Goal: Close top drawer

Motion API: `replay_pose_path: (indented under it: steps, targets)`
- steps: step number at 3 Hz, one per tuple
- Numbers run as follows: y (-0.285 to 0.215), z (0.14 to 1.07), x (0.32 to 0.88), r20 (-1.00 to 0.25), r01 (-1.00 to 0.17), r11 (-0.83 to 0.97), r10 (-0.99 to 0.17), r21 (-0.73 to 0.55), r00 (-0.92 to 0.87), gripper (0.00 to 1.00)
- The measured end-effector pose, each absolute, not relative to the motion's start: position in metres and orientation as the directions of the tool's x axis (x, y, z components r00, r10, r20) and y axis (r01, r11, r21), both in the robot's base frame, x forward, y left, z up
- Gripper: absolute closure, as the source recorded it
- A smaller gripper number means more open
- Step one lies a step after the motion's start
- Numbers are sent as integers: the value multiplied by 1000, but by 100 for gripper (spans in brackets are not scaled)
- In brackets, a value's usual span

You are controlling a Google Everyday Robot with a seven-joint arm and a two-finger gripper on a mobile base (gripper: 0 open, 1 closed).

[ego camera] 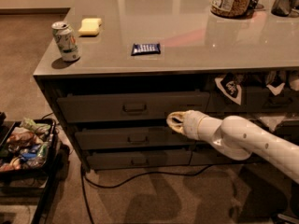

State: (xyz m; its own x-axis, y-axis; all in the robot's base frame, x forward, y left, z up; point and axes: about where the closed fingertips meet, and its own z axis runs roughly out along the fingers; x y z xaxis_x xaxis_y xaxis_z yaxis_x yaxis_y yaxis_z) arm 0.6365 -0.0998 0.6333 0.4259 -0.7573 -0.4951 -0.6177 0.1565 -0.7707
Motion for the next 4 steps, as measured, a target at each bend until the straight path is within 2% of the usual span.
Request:
replay_pose_path:
  steps: [2,4]
  targets:
    - [-118,644,573,-499,-530,255,-774,-809,389,100]
    - [-146,670,505,-446,-368,342,-859,-865,249,100]
